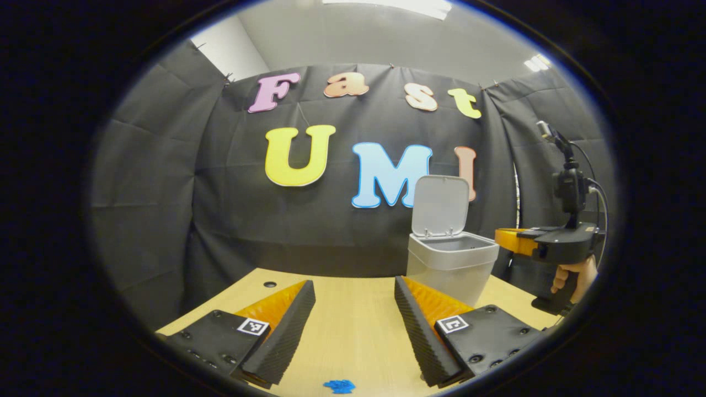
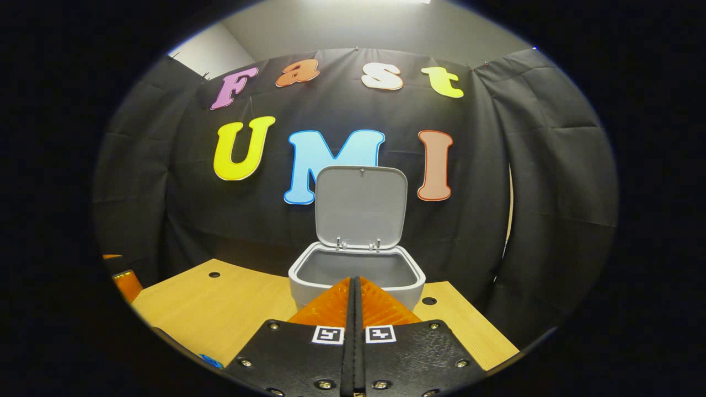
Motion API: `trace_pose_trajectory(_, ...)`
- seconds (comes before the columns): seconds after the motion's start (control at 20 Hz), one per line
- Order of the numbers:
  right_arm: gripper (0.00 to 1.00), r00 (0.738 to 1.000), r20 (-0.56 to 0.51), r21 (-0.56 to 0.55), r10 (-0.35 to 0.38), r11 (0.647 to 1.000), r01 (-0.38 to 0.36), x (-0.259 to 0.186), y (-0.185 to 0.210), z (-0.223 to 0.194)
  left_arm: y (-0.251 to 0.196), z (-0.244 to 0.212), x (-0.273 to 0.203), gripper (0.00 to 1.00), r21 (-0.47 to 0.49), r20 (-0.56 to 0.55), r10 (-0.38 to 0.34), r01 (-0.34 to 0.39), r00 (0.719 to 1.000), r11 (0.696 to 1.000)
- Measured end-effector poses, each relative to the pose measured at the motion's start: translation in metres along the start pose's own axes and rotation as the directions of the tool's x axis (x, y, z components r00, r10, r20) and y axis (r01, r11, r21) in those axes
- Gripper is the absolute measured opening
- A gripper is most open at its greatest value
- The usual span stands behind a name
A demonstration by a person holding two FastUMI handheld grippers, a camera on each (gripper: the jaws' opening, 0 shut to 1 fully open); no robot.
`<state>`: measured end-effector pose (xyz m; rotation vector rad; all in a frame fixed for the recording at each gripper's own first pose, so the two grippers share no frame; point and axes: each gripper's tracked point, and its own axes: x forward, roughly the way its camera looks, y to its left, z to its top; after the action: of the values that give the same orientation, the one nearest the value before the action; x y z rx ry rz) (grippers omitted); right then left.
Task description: Press the lid of the desktop garbage bin to open it, pick up the crumpled paper on the desktop and throw it into the bin, then pick up the pop can on the desktop and drop it into the bin, and finally close the garbage bin lid.
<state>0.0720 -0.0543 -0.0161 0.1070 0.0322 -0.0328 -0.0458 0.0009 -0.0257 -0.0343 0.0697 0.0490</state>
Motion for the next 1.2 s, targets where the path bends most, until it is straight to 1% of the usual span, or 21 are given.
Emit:
trace_pose_trajectory(0.15,0.0,1.0,0.012,-0.037,0.003,0.999,-0.003,-0.022,0.009,0.001,0.005,-0.01,0.001,0.94,-0.012,-0.022,-0.002,0.002,1.0,1.0)
trace_pose_trajectory(0.3,0.01,1.0,0.012,-0.008,0.007,1.0,-0.007,-0.041,0.021,0.002,0.012,-0.016,0.001,0.95,-0.002,-0.036,-0.004,0.004,0.999,1.0)
trace_pose_trajectory(0.35,0.05,1.0,0.019,-0.003,0.0,1.0,0.0,-0.046,0.023,0.005,0.013,-0.017,0.001,0.95,0.001,-0.036,-0.008,0.008,0.999,1.0)
trace_pose_trajectory(0.4,0.06,1.0,0.024,-0.004,-0.006,1.0,0.006,-0.05,0.023,0.007,0.015,-0.018,0.001,0.94,0.004,-0.037,-0.013,0.013,0.999,1.0)
trace_pose_trajectory(0.45,0.11,0.999,0.029,-0.008,-0.018,1.0,0.018,-0.053,0.023,0.008,0.016,-0.02,0.001,0.94,0.005,-0.039,-0.017,0.017,0.999,1.0)
trace_pose_trajectory(0.5,0.11,0.999,0.035,-0.012,-0.022,1.0,0.023,-0.057,0.023,0.008,0.017,-0.023,0.001,0.94,0.006,-0.043,-0.02,0.02,0.999,1.0)
trace_pose_trajectory(0.55,0.16,0.999,0.038,-0.018,-0.026,0.999,0.027,-0.062,0.025,0.01,0.018,-0.025,0.0,0.94,0.004,-0.047,-0.023,0.023,0.999,1.0)
trace_pose_trajectory(0.65,0.19,0.999,0.038,-0.028,-0.036,0.999,0.037,-0.067,0.026,0.007,0.019,-0.03,-0.001,0.94,0.0,-0.061,-0.031,0.031,0.998,1.0)
trace_pose_trajectory(0.7,0.29,0.999,0.032,-0.03,-0.043,0.999,0.044,-0.071,0.026,0.004,0.02,-0.034,-0.002,0.94,0.0,-0.067,-0.036,0.036,0.997,0.999)
trace_pose_trajectory(0.75,0.31,0.999,0.025,-0.027,-0.044,0.999,0.044,-0.075,0.028,0.003,0.02,-0.038,-0.003,0.94,0.004,-0.075,-0.04,0.041,0.996,0.999)
trace_pose_trajectory(0.8,0.35,0.999,0.015,-0.021,-0.041,0.999,0.041,-0.077,0.031,0.0,0.02,-0.043,-0.004,0.94,0.009,-0.082,-0.045,0.046,0.996,0.999)
trace_pose_trajectory(0.85,0.47,0.999,0.002,-0.013,-0.04,0.999,0.04,-0.079,0.033,-0.003,0.021,-0.048,-0.004,0.94,0.012,-0.09,-0.05,0.051,0.995,0.999)
trace_pose_trajectory(0.95,0.56,0.999,-0.024,0.004,-0.033,0.999,0.033,-0.083,0.039,-0.008,0.021,-0.058,-0.008,0.95,0.01,-0.111,-0.063,0.064,0.992,0.998)
trace_pose_trajectory(1.0,0.64,0.999,-0.034,0.009,-0.035,0.999,0.036,-0.084,0.04,-0.011,0.022,-0.064,-0.009,0.95,0.012,-0.123,-0.069,0.071,0.99,0.997)
trace_pose_trajectory(1.05,0.79,0.998,-0.043,0.01,-0.043,0.999,0.043,-0.087,0.041,-0.013,0.023,-0.071,-0.01,0.95,0.015,-0.135,-0.076,0.079,0.988,0.997)
trace_pose_trajectory(1.15,0.81,0.996,-0.058,0.009,-0.061,0.998,0.062,-0.092,0.045,-0.017,0.023,-0.084,-0.011,0.95,0.023,-0.158,-0.096,0.101,0.983,0.995)
trace_pose_trajectory(1.2,0.84,0.996,-0.062,0.005,-0.069,0.998,0.07,-0.095,0.047,-0.018,0.023,-0.093,-0.012,0.95,0.026,-0.172,-0.112,0.119,0.979,0.993)
